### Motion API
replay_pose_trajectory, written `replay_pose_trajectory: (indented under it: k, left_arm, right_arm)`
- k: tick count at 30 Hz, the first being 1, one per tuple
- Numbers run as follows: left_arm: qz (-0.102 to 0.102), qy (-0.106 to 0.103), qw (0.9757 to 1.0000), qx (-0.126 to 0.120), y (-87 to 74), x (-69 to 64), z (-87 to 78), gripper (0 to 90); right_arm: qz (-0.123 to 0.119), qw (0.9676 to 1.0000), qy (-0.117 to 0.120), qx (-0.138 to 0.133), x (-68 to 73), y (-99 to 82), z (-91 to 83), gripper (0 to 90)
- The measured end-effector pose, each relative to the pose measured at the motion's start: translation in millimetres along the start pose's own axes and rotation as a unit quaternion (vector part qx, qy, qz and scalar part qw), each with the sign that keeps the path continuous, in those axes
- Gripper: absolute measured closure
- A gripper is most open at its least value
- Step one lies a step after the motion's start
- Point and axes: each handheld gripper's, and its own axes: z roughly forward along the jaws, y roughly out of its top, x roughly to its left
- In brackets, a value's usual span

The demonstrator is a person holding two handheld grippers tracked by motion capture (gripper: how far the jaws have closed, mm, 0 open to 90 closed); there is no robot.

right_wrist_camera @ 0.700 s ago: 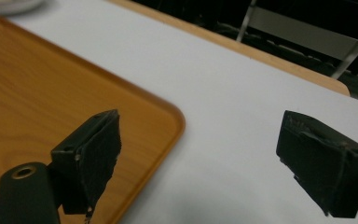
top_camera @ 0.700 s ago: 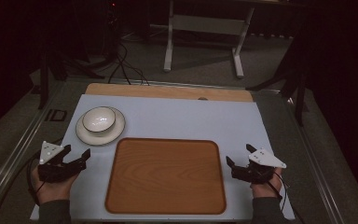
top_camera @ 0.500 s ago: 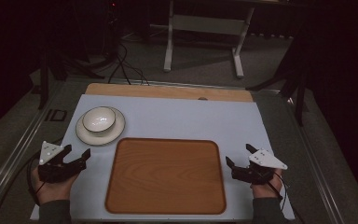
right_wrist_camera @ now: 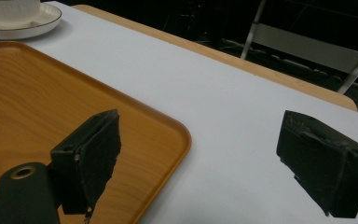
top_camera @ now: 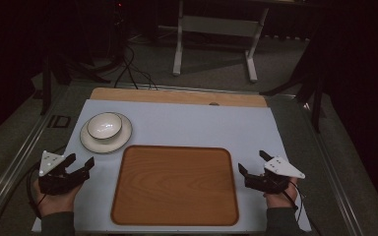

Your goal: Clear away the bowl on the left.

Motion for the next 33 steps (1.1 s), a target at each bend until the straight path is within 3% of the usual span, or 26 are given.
replay_pose_trajectory:
  k: [7,14,21,33]
  left_arm:
    - [0.008,0.006,1.0,0.002,12.3,-1.0,0.2,36.1]
    - [0.013,0.013,0.9998,0.01,26.0,1.9,10.9,36.9]
    - [-0.001,0.041,0.9991,0.012,31.2,9.5,27.6,40.9]
    - [-0.009,0.043,0.9986,0.029,35.5,18.1,52.9,39.9]
  right_arm:
    - [-0.007,0.9999,-0.007,-0.005,1.1,0.5,-1.5,13.6]
    - [-0.006,0.9998,-0.012,-0.011,-0.3,0.7,-3.1,13.7]
    - [-0.001,0.9998,-0.013,-0.013,0.3,0.8,-1.1,13.7]
    - [-0.004,0.9997,-0.016,-0.02,0.2,1.1,-2.5,13.7]
